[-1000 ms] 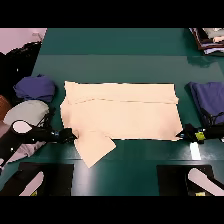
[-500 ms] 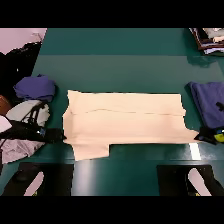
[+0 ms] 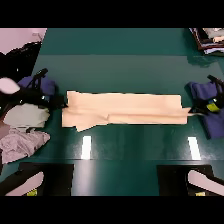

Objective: Fold the shirts.

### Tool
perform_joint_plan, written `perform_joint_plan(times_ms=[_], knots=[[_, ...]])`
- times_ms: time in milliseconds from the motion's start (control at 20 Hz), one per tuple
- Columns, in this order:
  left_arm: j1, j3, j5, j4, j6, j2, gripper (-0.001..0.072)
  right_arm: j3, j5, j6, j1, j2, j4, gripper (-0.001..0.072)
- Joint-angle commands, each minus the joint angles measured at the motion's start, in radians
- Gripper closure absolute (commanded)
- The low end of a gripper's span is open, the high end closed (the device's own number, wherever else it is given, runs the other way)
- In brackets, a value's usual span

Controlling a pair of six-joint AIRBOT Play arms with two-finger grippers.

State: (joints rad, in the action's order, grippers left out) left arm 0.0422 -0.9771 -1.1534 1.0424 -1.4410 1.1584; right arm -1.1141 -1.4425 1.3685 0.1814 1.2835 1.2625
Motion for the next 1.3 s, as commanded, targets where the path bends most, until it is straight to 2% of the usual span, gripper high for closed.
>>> perform_joint_plan(times_ms=[0, 100, 150, 200, 250, 300, 450, 500, 550, 600, 650, 850, 1000, 1050, 1150, 1250], knots=[[0.001, -0.163, 0.058, -0.031, 0.017, 0.241, 0.0683, -0.151, 0.035, 0.023, -0.058, 0.174, -0.043, 0.0694], [0.001, -0.22, 0.071, -0.03, 0.02, 0.31, 0.0682, -0.231, 0.029, 0.023, -0.064, 0.247, -0.062, 0.0691], [0.001, -0.238, 0.083, -0.03, 0.019, 0.323, 0.0679, -0.269, 0.029, 0.022, -0.059, 0.278, -0.083, 0.0592], [0.001, -0.244, 0.111, -0.03, 0.019, 0.322, 0.049, -0.301, 0.029, 0.022, -0.049, 0.303, -0.113, 0.0391], [0.001, -0.256, 0.129, -0.03, 0.014, 0.32, 0.021, -0.333, 0.021, 0.019, -0.033, 0.328, -0.151, 0.03], [0.002, -0.271, 0.124, -0.029, 0.007, 0.32, 0.0162, -0.354, 0.001, 0.014, -0.021, 0.345, -0.179, 0.0295], [0.002, -0.33, 0.032, -0.029, 0.008, 0.32, 0.0173, -0.345, -0.063, -0.055, 0.037, 0.348, -0.191, 0.0295], [-0.001, -0.341, 0.003, -0.033, 0.009, 0.32, 0.04, -0.317, -0.07, -0.068, 0.061, 0.34, -0.191, 0.0295], [-0.007, -0.342, -0.01, -0.032, 0.013, 0.318, 0.0642, -0.281, -0.068, -0.081, 0.087, 0.331, -0.193, 0.0228], [-0.021, -0.342, -0.02, -0.032, 0.029, 0.319, 0.0677, -0.239, -0.063, -0.097, 0.113, 0.327, -0.203, 0.0131], [-0.039, -0.342, -0.021, -0.033, 0.027, 0.319, 0.0683, -0.201, -0.064, -0.101, 0.137, 0.331, -0.219, 0.0113], [-0.156, -0.342, 0.023, -0.032, 0.026, 0.319, 0.0683, -0.08, -0.052, -0.179, 0.19, 0.391, -0.362, 0.0117], [-0.22, -0.342, 0.049, -0.033, -0.01, 0.32, 0.0683, -0.045, -0.013, -0.193, 0.163, 0.43, -0.4, 0.0119], [-0.236, -0.341, 0.053, -0.032, -0.02, 0.321, 0.0683, -0.046, -0.008, -0.201, 0.145, 0.437, -0.4, 0.0171], [-0.268, -0.341, 0.077, -0.032, -0.028, 0.322, 0.0683, -0.05, 0.003, -0.236, 0.106, 0.439, -0.405, 0.0394], [-0.309, -0.342, 0.13, -0.033, -0.056, 0.331, 0.0684, -0.073, -0.011, -0.262, 0.077, 0.436, -0.405, 0.069]])
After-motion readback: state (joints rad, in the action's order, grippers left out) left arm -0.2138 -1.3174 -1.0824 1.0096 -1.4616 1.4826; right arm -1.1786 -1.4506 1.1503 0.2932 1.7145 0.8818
